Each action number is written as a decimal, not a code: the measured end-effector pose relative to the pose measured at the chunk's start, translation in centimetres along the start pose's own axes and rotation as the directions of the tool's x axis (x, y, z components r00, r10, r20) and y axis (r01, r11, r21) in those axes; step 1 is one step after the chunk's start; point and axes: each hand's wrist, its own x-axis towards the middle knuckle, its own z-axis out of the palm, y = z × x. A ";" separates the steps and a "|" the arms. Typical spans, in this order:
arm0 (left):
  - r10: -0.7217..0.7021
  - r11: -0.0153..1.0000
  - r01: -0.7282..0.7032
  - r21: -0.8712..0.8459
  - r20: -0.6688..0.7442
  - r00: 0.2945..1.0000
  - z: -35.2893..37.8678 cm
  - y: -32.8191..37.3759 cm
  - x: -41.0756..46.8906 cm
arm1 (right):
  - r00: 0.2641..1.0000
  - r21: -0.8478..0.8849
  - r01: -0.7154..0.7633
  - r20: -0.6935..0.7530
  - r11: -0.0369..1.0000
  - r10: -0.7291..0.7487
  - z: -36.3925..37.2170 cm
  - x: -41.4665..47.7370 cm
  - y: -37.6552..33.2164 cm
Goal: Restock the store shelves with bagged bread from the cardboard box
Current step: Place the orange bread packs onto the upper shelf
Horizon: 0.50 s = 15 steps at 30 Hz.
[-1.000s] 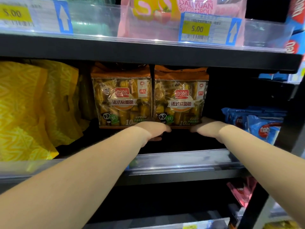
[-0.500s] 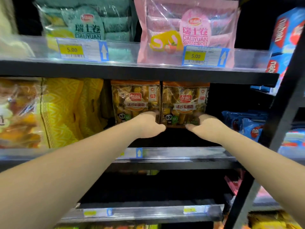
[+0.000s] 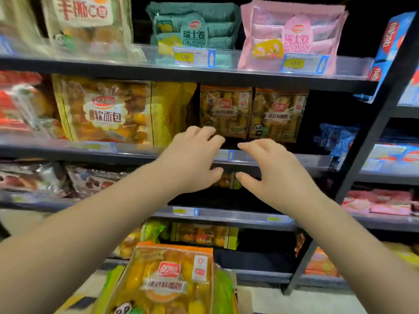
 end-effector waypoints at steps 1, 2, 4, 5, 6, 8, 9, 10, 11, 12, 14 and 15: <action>0.004 1.000 -0.004 0.012 0.005 1.000 0.2 -0.3 -1.9 | 1.000 -0.007 0.015 0.005 1.000 -0.015 0.4 -1.3 -0.9; 0.011 1.000 -0.011 0.028 0.012 1.000 0.6 -0.6 -3.8 | 1.000 -0.012 0.028 0.011 1.000 -0.028 0.9 -2.6 -1.8; 0.006 0.999 -0.007 0.033 0.026 1.000 1.7 -1.1 -7.4 | 0.999 -0.003 0.028 0.025 1.000 -0.028 1.9 -5.0 -3.5; -0.007 1.000 0.006 0.017 0.039 0.999 2.3 -1.3 -9.1 | 0.999 0.008 0.020 0.039 1.000 -0.020 2.4 -6.1 -4.4; -0.021 1.000 0.021 -0.002 0.059 0.998 3.0 -1.5 -10.6 | 0.999 0.020 0.011 0.053 1.000 -0.012 2.9 -7.2 -5.2; -0.046 0.998 0.051 -0.034 0.113 0.992 4.4 -2.0 -13.5 | 0.996 0.046 -0.011 0.088 0.999 0.007 4.5 -9.2 -6.5; -0.054 0.997 0.061 -0.047 0.140 0.989 5.2 -2.3 -14.7 | 0.995 0.053 -0.018 0.103 0.998 0.013 5.3 -10.1 -7.0; -0.057 0.996 0.068 -0.059 0.165 0.985 5.9 -2.6 -15.9 | 0.993 0.058 -0.015 0.114 0.998 0.009 6.2 -10.9 -7.4; -0.063 0.994 0.077 -0.072 0.188 0.980 6.7 -2.8 -17.0 | 0.992 0.062 -0.011 0.126 0.998 0.004 7.1 -11.6 -7.8; -0.071 0.992 0.090 -0.084 0.206 0.976 7.3 -3.1 -17.9 | 0.990 0.066 -0.015 0.141 0.998 0.005 7.9 -12.2 -8.1; -0.099 0.988 0.124 -0.097 0.230 0.968 8.7 -3.5 -19.4 | 0.986 0.072 -0.035 0.166 0.997 0.023 9.2 -13.2 -8.7; -0.111 0.985 0.139 -0.101 0.240 0.964 9.3 -3.8 -19.9 | 0.985 0.070 -0.037 0.173 0.997 0.024 9.8 -13.5 -8.9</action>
